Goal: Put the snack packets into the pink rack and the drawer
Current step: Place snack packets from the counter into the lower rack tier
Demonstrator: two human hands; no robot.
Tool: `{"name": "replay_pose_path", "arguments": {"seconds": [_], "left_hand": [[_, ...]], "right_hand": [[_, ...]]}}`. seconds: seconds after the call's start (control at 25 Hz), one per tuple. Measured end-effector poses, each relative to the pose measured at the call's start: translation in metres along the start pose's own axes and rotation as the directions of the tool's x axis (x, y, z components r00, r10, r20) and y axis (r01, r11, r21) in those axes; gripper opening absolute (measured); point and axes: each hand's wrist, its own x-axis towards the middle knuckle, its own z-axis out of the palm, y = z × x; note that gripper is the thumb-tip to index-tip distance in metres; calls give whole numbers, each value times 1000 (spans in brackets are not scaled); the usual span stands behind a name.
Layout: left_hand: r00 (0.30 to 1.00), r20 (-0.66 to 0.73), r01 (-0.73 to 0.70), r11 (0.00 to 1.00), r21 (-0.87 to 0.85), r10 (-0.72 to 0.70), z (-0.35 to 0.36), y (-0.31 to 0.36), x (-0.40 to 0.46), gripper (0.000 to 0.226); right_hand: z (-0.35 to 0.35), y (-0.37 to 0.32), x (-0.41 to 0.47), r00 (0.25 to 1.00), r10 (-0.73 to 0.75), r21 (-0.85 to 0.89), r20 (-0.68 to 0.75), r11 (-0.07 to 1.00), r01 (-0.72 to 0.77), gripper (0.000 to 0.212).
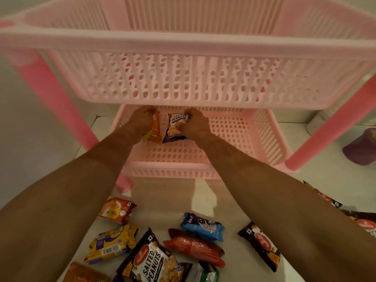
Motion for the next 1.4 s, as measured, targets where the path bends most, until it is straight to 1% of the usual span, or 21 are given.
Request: {"name": "replay_pose_path", "arguments": {"seconds": [0.12, 0.24, 0.28, 0.36, 0.44, 0.52, 0.56, 0.6, 0.68, 0.72, 0.76, 0.84, 0.92, 1.04, 1.08, 1.16, 1.2, 1.28, 1.36, 1.4], "left_hand": [[997, -57, -42, 991, 127, 50, 3, -1, 8, 41], [996, -55, -57, 957, 283, 76, 6, 0, 9, 30], [994, -40, -78, 929, 361, 99, 5, 0, 8, 24], [990, 0, -121, 835, 536, 143, 2, -1, 5, 29], [980, 22, -172, 793, 584, 196, -2, 0, 0, 32], [976, 44, -191, 737, 648, 213, -4, 3, -5, 32], [972, 43, -195, 697, 690, 229, -4, 5, -8, 32], [964, 30, -205, 665, 718, 264, -4, 8, -13, 27], [947, -4, -224, 669, 709, 322, 0, 15, -32, 11], [919, -18, -270, 664, 697, 393, 3, 18, -45, 12], [879, -52, -324, 673, 665, 475, 7, 19, -56, 19], [803, -93, -430, 680, 594, 589, 16, 17, -84, 26], [770, -55, -515, 670, 534, 636, 32, 12, -116, 26], [709, 9, -626, 624, 467, 705, 64, -3, -168, 22], [686, 30, -656, 601, 456, 727, 75, -8, -184, 22], [663, 94, -699, 570, 431, 743, 98, -20, -213, 24], [668, 145, -712, 570, 410, 730, 110, -27, -224, 25], [708, 280, -702, 604, 378, 648, 133, -41, -240, 30], [784, 376, -617, 682, 392, 493, 155, -54, -250, 40], [822, 404, -556, 718, 418, 401, 165, -60, -253, 46]], "right_hand": [[6, -1, 5, 998, -48, -36, 29, 998, 49, 50], [9, 0, 7, 997, -72, -83, 27, 994, 74, 48], [9, 1, 8, 997, -78, -95, 22, 992, 80, 47], [11, 2, 7, 996, -82, -135, 33, 987, 85, 48], [11, 1, 6, 996, -63, -185, 70, 980, 75, 50], [6, -4, 3, 993, -63, -234, 104, 968, 86, 52], [2, -6, 0, 992, -71, -241, 103, 966, 95, 52], [-4, -9, -5, 992, -83, -230, 91, 968, 102, 51], [-21, -11, -22, 992, -111, -201, 67, 972, 123, 54], [-31, -10, -36, 989, -136, -192, 54, 971, 144, 57], [-42, -9, -51, 985, -171, -172, 30, 970, 174, 58], [-62, 0, -89, 962, -267, -111, -56, 959, 260, 53], [-82, 14, -129, 923, -355, -85, -149, 935, 346, 46], [-107, 44, -183, 874, -430, -104, -225, 903, 418, 37], [-114, 56, -197, 868, -430, -102, -249, 903, 418, 35], [-126, 84, -221, 883, -370, -87, -289, 929, 360, 32], [-131, 99, -230, 900, -321, -96, -295, 947, 307, 32], [-139, 128, -242, 937, -206, -150, -282, 974, 169, 33], [-144, 152, -254, 962, -95, -175, -257, 983, 51, 36], [-145, 161, -259, 971, -61, -178, -231, 984, 20, 38]]}}
